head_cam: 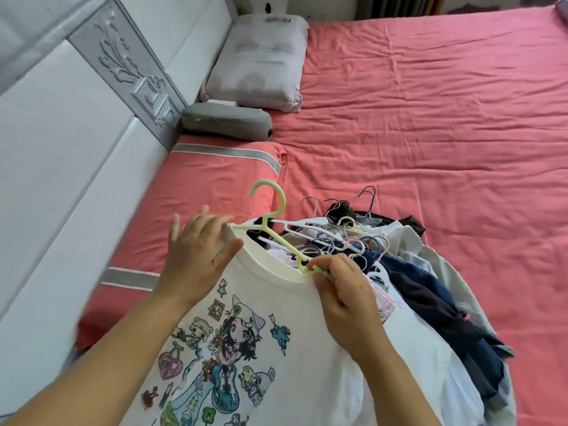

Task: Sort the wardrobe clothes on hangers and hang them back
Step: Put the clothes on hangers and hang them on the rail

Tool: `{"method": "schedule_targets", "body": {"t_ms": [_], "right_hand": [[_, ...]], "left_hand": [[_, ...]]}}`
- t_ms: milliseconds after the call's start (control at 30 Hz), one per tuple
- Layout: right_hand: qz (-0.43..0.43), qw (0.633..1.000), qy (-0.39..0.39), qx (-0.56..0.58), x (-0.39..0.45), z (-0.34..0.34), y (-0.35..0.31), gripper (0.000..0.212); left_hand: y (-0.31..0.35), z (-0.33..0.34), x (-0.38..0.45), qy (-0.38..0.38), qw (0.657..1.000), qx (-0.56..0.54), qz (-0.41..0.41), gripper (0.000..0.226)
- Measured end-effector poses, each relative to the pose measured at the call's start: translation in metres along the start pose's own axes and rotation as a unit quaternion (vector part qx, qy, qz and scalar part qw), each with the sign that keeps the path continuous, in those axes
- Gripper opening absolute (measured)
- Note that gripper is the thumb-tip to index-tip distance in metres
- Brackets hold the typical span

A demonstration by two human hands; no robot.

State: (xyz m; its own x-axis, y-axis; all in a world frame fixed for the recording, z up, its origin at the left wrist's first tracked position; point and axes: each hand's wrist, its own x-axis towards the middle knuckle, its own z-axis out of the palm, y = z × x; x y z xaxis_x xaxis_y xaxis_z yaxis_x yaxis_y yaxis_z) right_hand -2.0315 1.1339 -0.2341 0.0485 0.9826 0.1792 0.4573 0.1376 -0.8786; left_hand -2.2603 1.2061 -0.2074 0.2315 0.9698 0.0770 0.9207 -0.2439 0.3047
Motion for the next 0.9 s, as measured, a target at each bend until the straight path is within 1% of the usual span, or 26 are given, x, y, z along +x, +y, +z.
{"method": "schedule_targets", "body": {"t_ms": [133, 233, 333, 367, 433, 500, 567, 633, 733, 833, 900], "right_hand": [[-0.041, 0.998, -0.030, 0.044, 0.004, 0.000, -0.038, 0.016], [-0.066, 0.993, -0.061, 0.080, 0.002, 0.002, -0.078, 0.021], [-0.103, 0.985, -0.098, 0.094, -0.009, 0.012, -0.130, 0.027], [-0.106, 0.982, -0.112, 0.112, -0.014, 0.016, -0.148, 0.028], [-0.088, 0.968, -0.148, 0.185, -0.030, 0.028, -0.187, 0.030], [-0.077, 0.948, -0.180, 0.250, -0.050, 0.047, -0.226, 0.024], [-0.081, 0.935, -0.206, 0.278, -0.071, 0.063, -0.260, 0.025], [-0.104, 0.922, -0.246, 0.281, -0.095, 0.084, -0.295, 0.024], [-0.149, 0.903, -0.302, 0.266, -0.129, 0.109, -0.341, 0.027], [-0.222, 0.881, -0.361, 0.212, -0.164, 0.135, -0.381, 0.031], [-0.248, 0.863, -0.397, 0.191, -0.184, 0.149, -0.402, 0.037]], "left_hand": [[-0.021, -0.054, -0.026, 0.056, 0.997, -0.058, 0.023, 0.069], [-0.034, -0.093, -0.067, 0.126, 0.988, -0.075, 0.043, 0.046], [-0.046, -0.133, -0.126, 0.208, 0.975, -0.073, 0.033, 0.038], [-0.051, -0.145, -0.147, 0.230, 0.970, -0.076, 0.024, 0.037], [-0.061, -0.170, -0.195, 0.269, 0.960, -0.072, -0.002, 0.036], [-0.071, -0.193, -0.248, 0.308, 0.949, -0.061, -0.033, 0.038], [-0.079, -0.211, -0.293, 0.339, 0.937, -0.054, -0.061, 0.043], [-0.085, -0.232, -0.344, 0.367, 0.923, -0.058, -0.098, 0.046], [-0.088, -0.254, -0.413, 0.409, 0.901, -0.028, -0.142, 0.045], [-0.089, -0.272, -0.481, 0.446, 0.873, 0.018, -0.196, 0.046], [-0.088, -0.280, -0.517, 0.466, 0.856, 0.036, -0.219, 0.042]]}}
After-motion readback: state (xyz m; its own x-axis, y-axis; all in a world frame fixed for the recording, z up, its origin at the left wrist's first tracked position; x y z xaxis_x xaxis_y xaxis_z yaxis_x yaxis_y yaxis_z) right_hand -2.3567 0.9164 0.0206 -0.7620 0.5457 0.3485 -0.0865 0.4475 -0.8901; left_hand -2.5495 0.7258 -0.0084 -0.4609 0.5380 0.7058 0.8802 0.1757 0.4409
